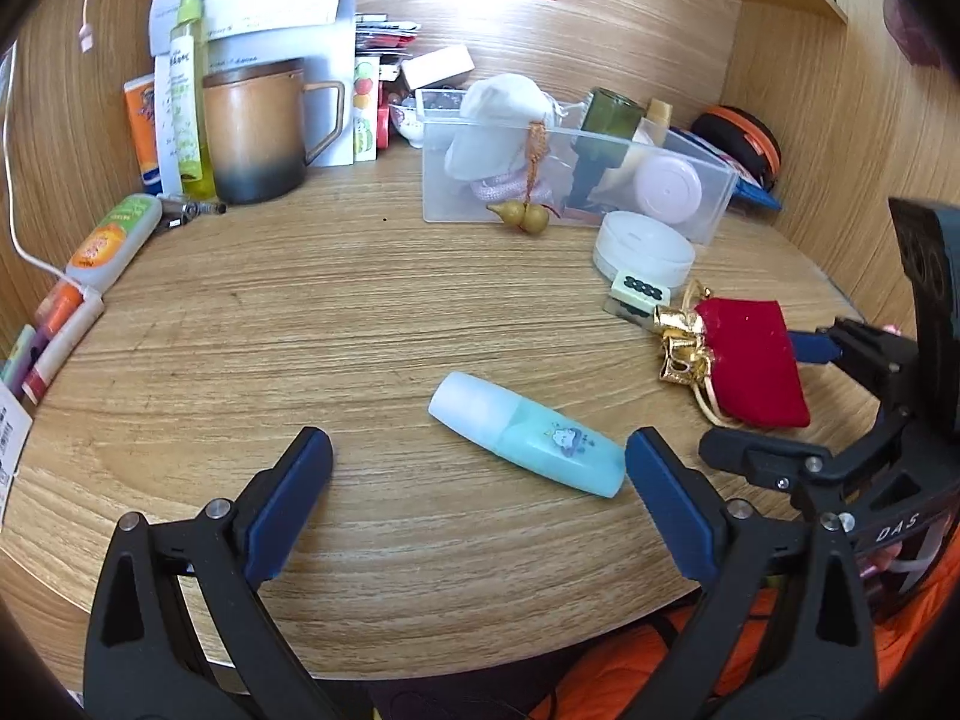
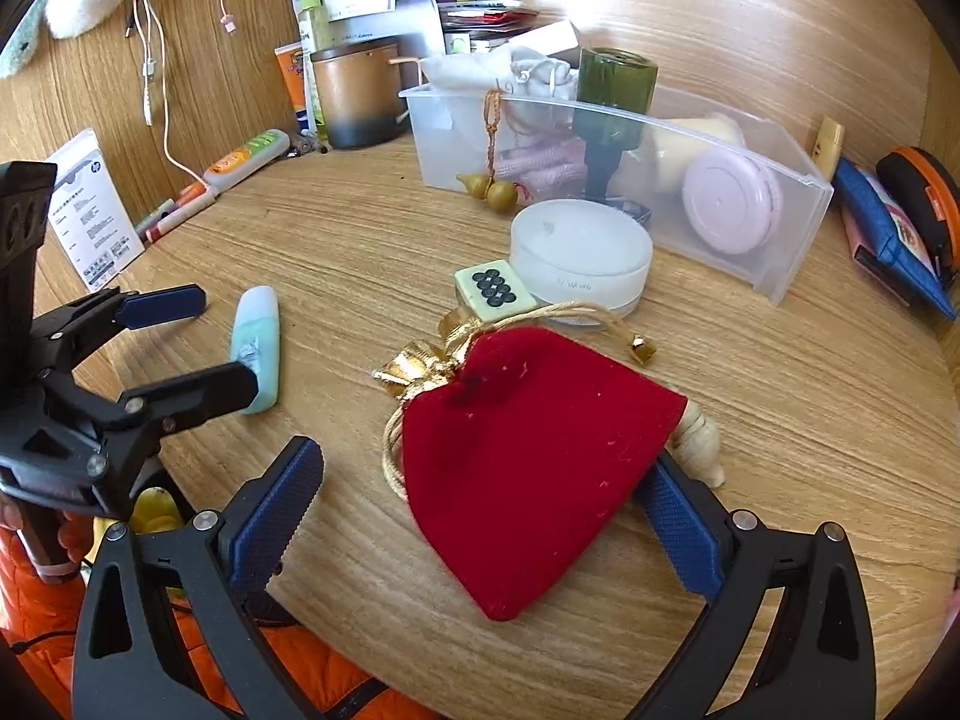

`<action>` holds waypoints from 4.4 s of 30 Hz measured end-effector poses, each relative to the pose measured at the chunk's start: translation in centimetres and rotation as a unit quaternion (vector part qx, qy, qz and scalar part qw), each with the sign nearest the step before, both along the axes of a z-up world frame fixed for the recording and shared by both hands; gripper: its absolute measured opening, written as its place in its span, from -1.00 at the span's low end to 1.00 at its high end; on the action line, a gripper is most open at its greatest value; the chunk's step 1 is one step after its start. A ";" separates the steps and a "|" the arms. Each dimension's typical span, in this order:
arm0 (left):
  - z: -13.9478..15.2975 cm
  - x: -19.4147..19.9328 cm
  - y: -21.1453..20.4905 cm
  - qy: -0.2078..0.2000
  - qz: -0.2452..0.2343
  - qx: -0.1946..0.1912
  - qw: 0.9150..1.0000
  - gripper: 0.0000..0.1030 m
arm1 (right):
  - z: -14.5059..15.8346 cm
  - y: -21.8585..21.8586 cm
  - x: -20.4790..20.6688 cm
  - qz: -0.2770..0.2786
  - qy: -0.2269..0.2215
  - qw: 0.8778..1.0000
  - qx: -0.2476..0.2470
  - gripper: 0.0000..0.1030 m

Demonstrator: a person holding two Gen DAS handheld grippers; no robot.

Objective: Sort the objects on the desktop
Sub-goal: 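Grasp the red velvet pouch with the right tool while the left tool grasps the light blue bottle, then lift the red pouch and blue bottle and carry both over the clear bin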

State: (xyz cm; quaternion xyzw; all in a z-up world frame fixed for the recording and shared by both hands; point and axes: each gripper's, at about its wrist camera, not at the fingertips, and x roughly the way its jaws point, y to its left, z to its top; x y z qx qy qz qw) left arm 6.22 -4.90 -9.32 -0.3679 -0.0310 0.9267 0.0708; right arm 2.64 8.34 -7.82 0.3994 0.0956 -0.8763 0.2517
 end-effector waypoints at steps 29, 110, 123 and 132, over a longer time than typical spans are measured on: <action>-0.4 -0.8 0.8 0.032 0.013 -0.047 0.998 0.25 | 0.3 -0.5 -0.7 0.025 0.035 0.999 -0.001 -0.27; 5.3 -9.2 1.6 0.013 0.014 -0.018 1.000 -0.61 | 9.4 4.3 -8.5 -0.033 0.127 0.991 -0.034 -0.41; 1.8 -10.7 2.8 -0.053 -0.039 -0.048 0.997 -0.20 | 10.2 5.7 -10.8 -0.065 0.129 0.989 -0.035 -0.41; 0.9 -11.9 2.7 -0.063 -0.043 -0.055 0.996 -0.24 | 9.8 5.2 -13.6 -0.069 0.116 0.991 -0.018 -0.41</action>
